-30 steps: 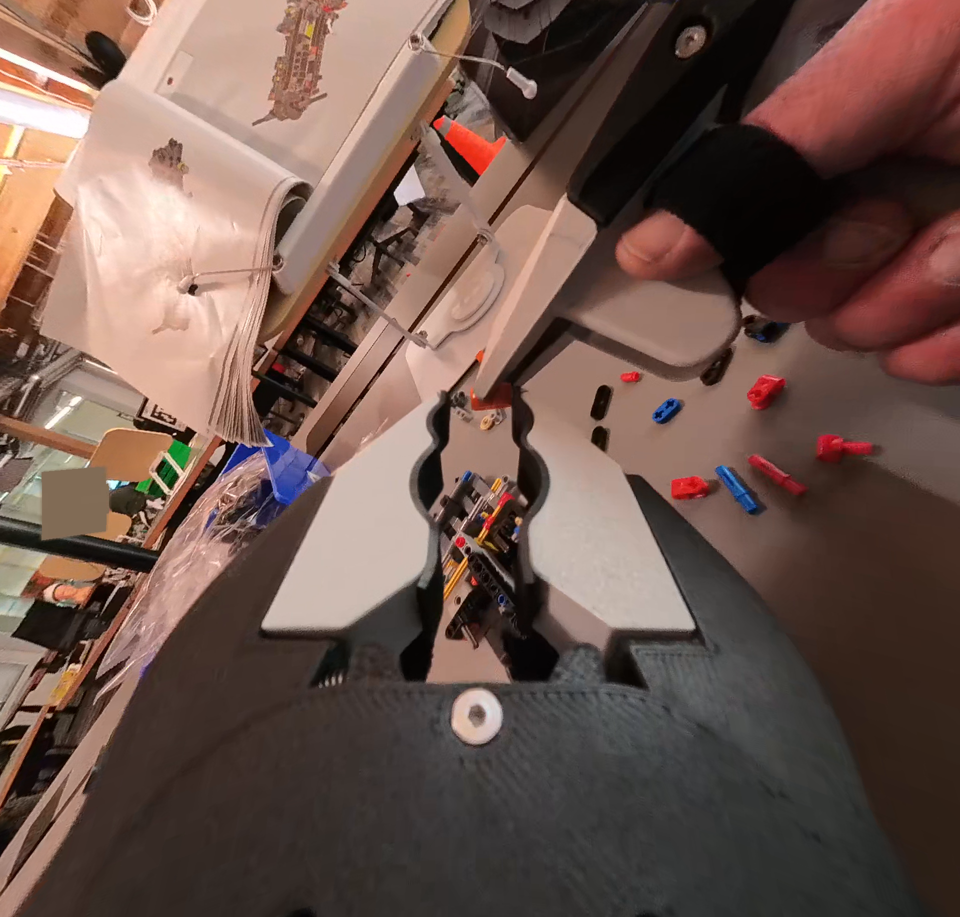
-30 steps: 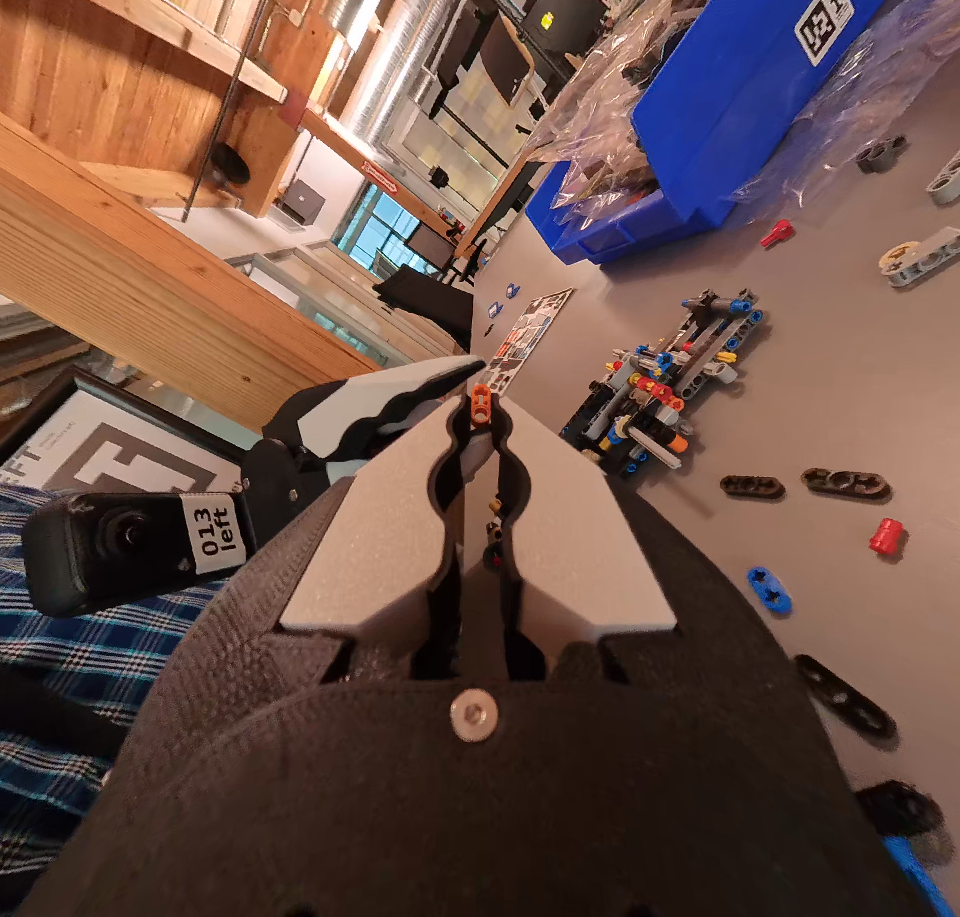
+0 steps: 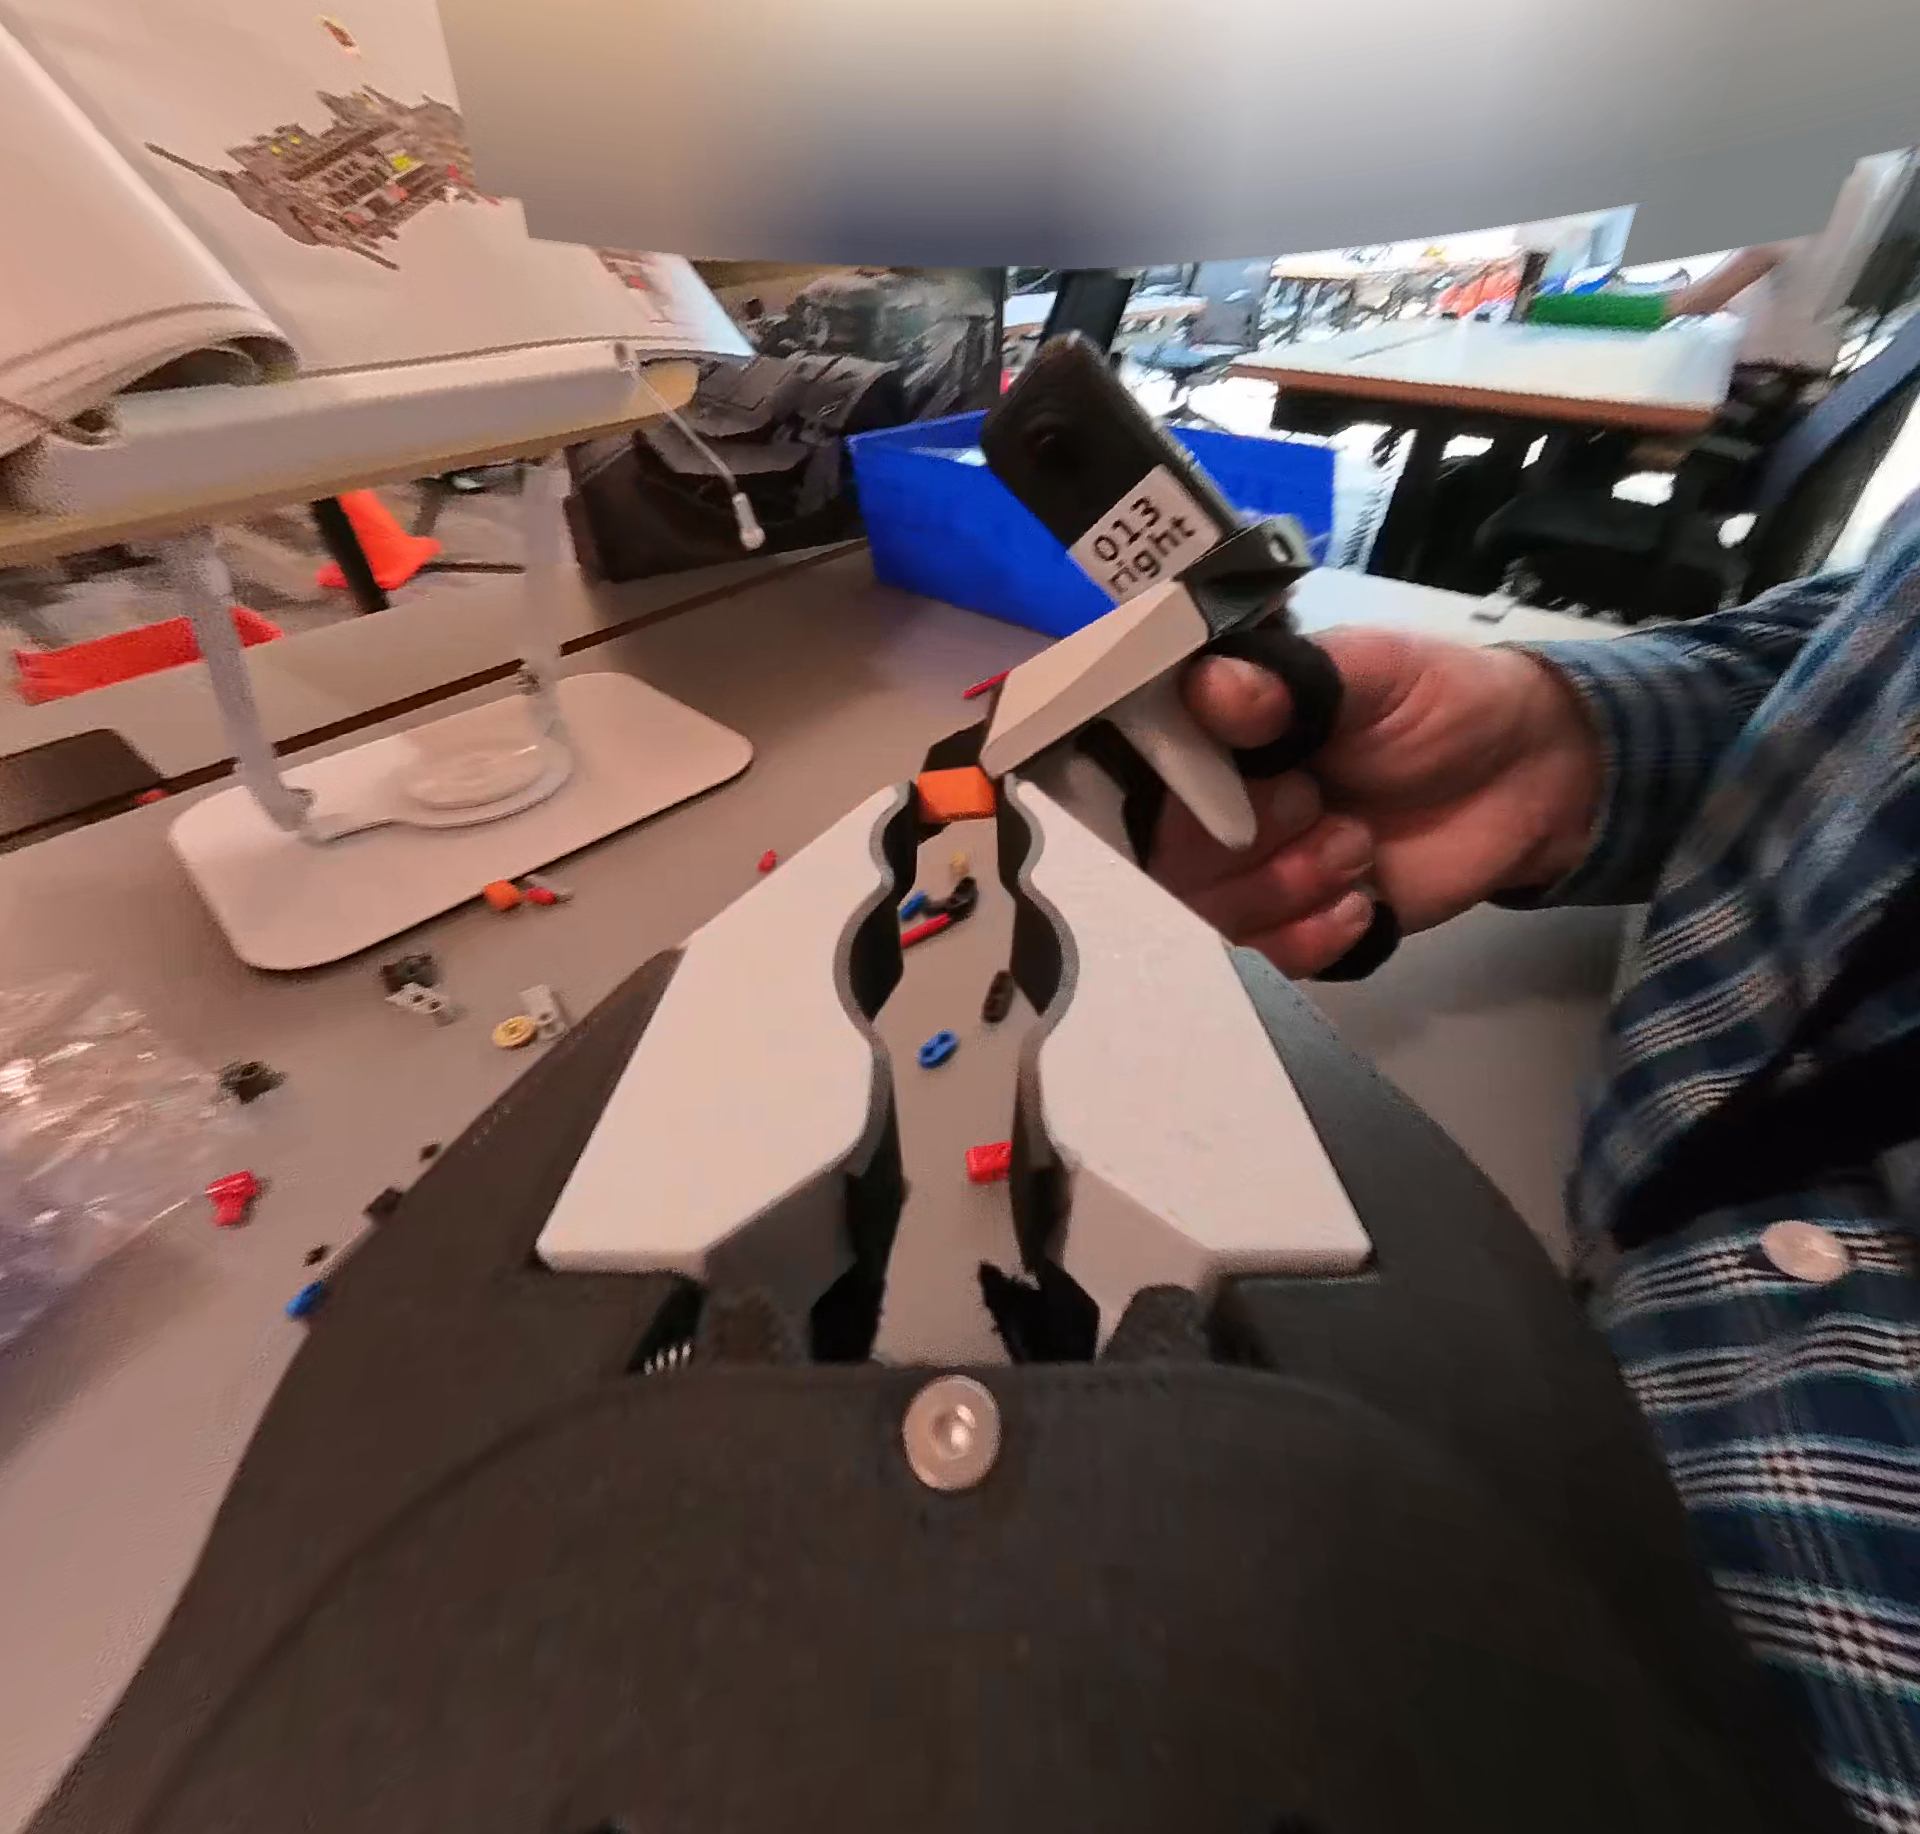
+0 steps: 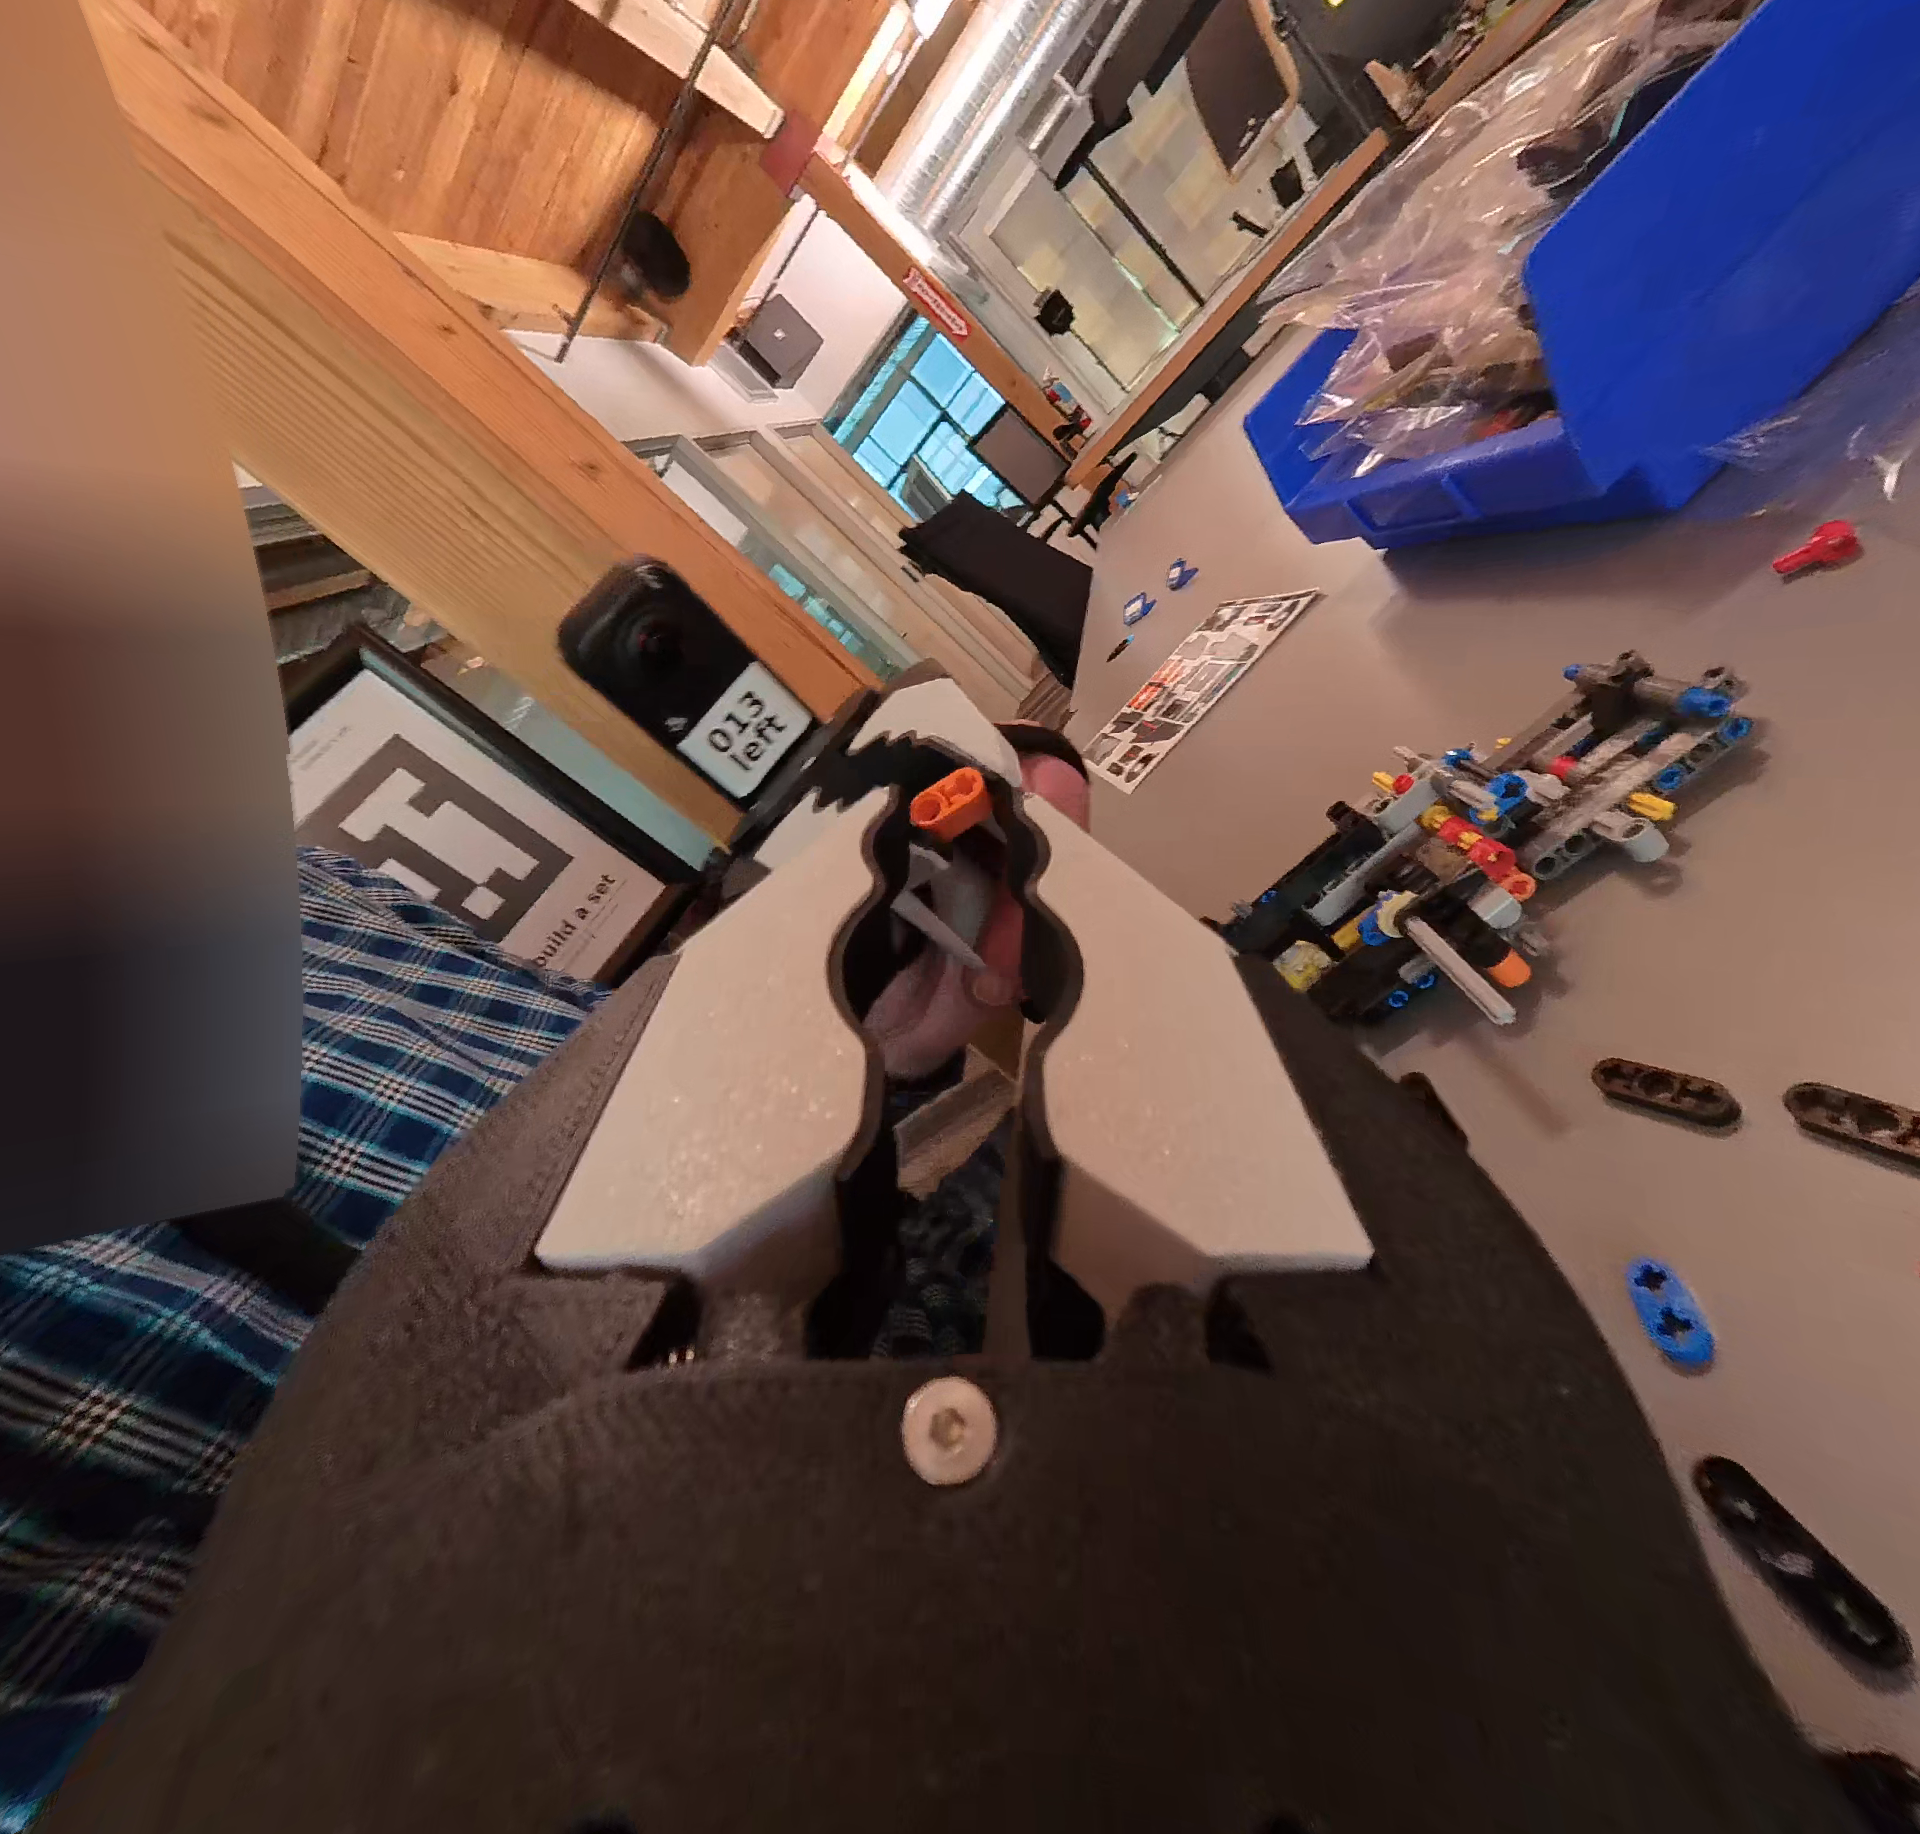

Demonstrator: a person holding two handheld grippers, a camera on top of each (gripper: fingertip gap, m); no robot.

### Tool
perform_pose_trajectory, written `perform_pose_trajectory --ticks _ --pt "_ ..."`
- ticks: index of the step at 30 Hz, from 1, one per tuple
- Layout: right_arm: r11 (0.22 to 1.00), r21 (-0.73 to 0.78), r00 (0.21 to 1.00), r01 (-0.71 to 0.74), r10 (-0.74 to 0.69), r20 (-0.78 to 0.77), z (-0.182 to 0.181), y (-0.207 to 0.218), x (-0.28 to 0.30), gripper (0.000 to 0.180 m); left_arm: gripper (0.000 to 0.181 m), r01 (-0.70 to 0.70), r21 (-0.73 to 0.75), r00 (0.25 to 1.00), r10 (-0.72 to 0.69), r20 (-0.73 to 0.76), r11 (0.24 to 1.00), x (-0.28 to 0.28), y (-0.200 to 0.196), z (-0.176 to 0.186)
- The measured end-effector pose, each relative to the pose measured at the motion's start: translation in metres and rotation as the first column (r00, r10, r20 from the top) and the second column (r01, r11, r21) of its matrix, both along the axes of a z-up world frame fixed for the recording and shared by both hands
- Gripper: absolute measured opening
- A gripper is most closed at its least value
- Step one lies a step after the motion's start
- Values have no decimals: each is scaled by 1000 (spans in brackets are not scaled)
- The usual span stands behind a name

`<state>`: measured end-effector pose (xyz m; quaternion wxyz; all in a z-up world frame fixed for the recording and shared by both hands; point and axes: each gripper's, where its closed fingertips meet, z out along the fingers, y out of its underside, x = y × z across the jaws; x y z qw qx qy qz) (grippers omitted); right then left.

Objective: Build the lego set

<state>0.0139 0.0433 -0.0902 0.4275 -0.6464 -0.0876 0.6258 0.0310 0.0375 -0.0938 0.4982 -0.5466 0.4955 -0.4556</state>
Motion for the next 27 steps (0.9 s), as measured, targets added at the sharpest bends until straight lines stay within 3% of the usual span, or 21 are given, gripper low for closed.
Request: perform_pose_trajectory --ticks 1,5,9,18,23,27 --pt "1000 -8 1000 -19 19 -22 1 -1 0 17 13 28 -16 999 -28 17 999 0 -2 2" --pt "989 -67 975 -128 113 -190 9 -8 -2 19 13 112 -45 990 -108 95 993 -2 -8 12" --pt "972 -101 917 -210 160 -365 16 -12 3 17 12 139 63 986 -144 82 988 -2 -13 18" --pt "950 -102 857 -294 214 -469 20 -18 1 7 13 158 317 987 -146 -60 935 2 -17 16" --pt "979 -108 895 -173 111 -432 18 -7 7 5 13 57 429 994 -12 -106 902 6 -4 12" --pt "987 -148 887 -65 -11 -461 13 5 18 5 18 -97 534 978 181 -107 840 6 10 12"
